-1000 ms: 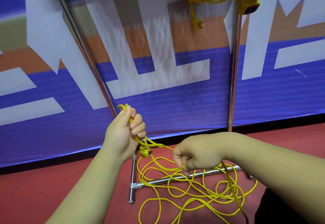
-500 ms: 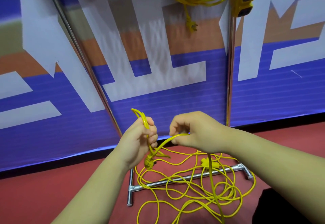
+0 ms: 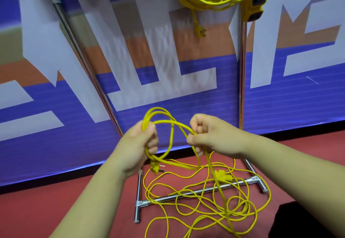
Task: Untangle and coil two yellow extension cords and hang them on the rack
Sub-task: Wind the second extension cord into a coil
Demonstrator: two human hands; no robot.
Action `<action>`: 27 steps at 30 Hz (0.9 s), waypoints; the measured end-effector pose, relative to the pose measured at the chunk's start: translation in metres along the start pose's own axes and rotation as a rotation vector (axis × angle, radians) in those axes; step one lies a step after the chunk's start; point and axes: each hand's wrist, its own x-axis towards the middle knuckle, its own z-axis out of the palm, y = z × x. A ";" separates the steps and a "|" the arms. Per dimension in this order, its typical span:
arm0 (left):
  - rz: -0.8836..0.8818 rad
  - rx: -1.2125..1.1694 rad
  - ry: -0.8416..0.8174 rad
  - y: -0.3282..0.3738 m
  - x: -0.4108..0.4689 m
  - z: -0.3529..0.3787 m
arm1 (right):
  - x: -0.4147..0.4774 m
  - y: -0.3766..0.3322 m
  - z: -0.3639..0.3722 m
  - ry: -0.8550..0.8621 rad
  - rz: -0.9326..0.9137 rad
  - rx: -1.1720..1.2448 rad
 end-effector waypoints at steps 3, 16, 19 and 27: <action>0.056 -0.281 0.067 0.012 0.004 -0.027 | -0.001 0.010 -0.003 -0.112 0.085 0.107; -0.303 0.146 0.098 -0.007 0.000 -0.034 | 0.005 0.005 0.002 -0.037 -0.117 -0.415; -0.295 0.200 0.042 -0.010 -0.002 -0.022 | 0.007 -0.002 0.012 -0.033 -0.176 -0.372; -0.283 0.003 -0.073 -0.013 -0.002 -0.007 | 0.015 -0.005 0.017 0.106 -0.249 -0.277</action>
